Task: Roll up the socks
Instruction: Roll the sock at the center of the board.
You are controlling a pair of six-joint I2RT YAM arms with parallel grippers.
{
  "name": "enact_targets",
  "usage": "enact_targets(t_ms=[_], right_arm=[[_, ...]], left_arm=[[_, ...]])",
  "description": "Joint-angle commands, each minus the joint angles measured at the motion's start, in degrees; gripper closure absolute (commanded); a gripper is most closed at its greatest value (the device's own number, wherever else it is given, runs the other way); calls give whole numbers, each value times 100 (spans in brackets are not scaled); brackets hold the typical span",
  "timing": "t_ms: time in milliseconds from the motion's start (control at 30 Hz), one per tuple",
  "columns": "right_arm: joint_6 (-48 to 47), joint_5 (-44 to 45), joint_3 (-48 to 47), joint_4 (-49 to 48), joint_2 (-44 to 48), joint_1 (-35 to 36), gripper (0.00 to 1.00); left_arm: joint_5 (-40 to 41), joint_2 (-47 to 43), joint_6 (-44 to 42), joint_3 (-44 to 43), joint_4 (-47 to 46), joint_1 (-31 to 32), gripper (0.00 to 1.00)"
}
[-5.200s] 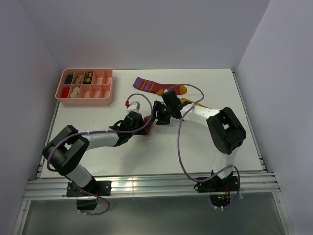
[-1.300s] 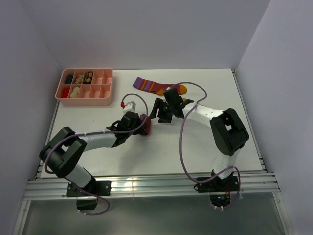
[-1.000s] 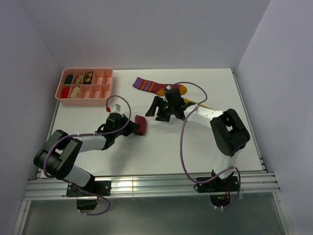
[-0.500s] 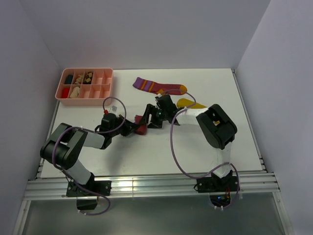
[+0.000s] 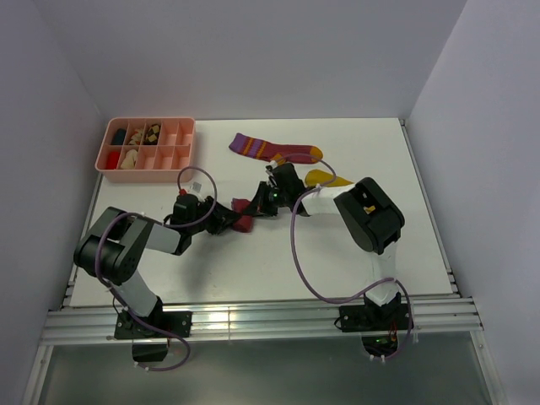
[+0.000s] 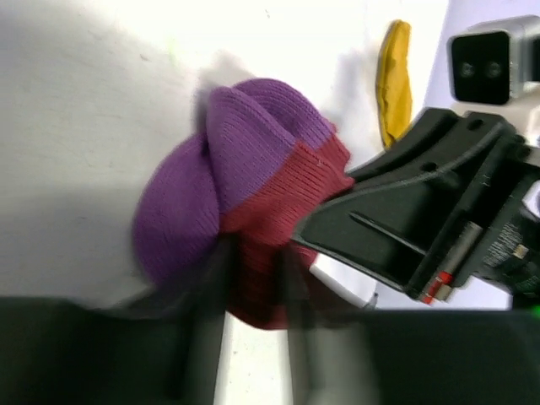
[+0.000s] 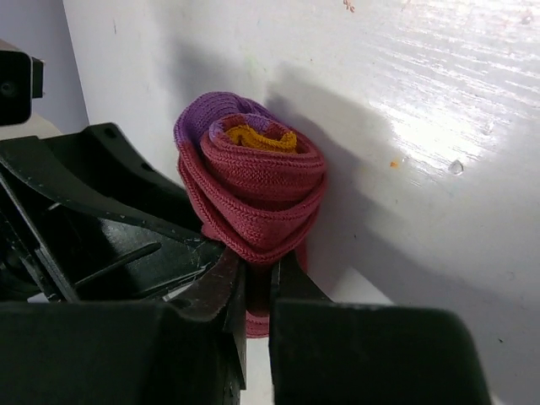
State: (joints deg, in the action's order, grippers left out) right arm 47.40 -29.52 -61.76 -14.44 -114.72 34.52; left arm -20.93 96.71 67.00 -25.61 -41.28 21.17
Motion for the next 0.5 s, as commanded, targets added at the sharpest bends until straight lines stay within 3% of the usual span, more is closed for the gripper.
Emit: enact_targets(t_ms=[0,100,200,300,467], right_arm=[[-450,516,-256,589,134,19,100],[-731,999,-626,1730,186,28,100],[-881,1422,-924,2468,222,28,100],[-995,1773,-1258,3180,178,37,100],[-1189,2239,-1760,4070,20,72,100]], left_arm=[[474,130,-705,82,1605,63,60],[782,-124,-898,-49,1894,89,38],[1203,-423,-1144,-225,2332,177,26],[1590,-827,-1434,-392,2693,326,24],[3031,-1487,-2050,-630,3292,958,24]])
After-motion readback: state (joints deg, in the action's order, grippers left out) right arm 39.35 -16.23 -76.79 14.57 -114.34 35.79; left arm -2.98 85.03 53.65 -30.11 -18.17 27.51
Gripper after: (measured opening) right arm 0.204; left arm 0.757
